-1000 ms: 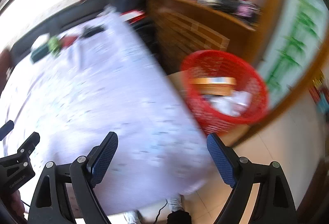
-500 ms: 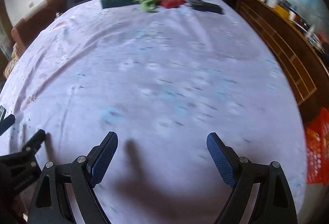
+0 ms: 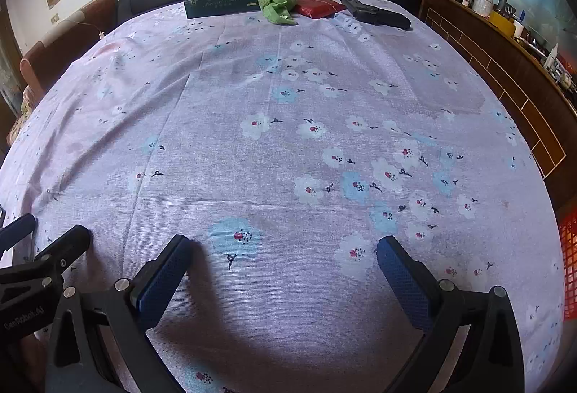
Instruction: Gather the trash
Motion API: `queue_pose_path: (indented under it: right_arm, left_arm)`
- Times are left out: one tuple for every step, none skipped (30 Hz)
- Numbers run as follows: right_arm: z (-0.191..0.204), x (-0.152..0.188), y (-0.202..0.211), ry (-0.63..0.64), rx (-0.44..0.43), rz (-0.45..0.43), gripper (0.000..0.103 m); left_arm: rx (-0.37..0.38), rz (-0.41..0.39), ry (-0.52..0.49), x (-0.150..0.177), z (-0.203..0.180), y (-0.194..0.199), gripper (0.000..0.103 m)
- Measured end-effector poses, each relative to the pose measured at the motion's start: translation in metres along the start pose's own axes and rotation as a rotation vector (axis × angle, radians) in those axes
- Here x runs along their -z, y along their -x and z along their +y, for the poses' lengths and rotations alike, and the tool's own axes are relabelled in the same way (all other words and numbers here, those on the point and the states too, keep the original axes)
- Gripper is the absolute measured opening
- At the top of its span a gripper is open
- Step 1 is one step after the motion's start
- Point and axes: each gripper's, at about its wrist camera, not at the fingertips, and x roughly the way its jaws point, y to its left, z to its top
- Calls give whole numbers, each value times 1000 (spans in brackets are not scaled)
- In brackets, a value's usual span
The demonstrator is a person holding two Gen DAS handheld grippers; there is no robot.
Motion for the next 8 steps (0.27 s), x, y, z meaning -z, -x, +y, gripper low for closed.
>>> queue_pose_path:
  right_arm:
    - [0,0,0,0,0,0,103]
    - [0,0,0,0,0,0,103]
    - [0,0,0,0,0,0,103]
    - [0,0,1,0,0,0,103]
    - [0,1,1,0,0,0,103]
    - [0,1,1,0,0,0,103]
    - [0,1,1,0,0,0,103]
    - [0,1,1,0,0,0,103]
  left_arm:
    - [0,0,-1,0,0,0,103]
    - [-2,0,-2,0,0,0,103]
    - [-2,0,-3,0,0,0,103]
    - [-2,0,-3,0,0,0,103]
    - [-3,0,-3,0,0,0,103]
    - [-1,0,-2,0,1,0,103]
    - [0,0,-1,0,1,0,103]
    - [-2,0,-3,0,1,0,103]
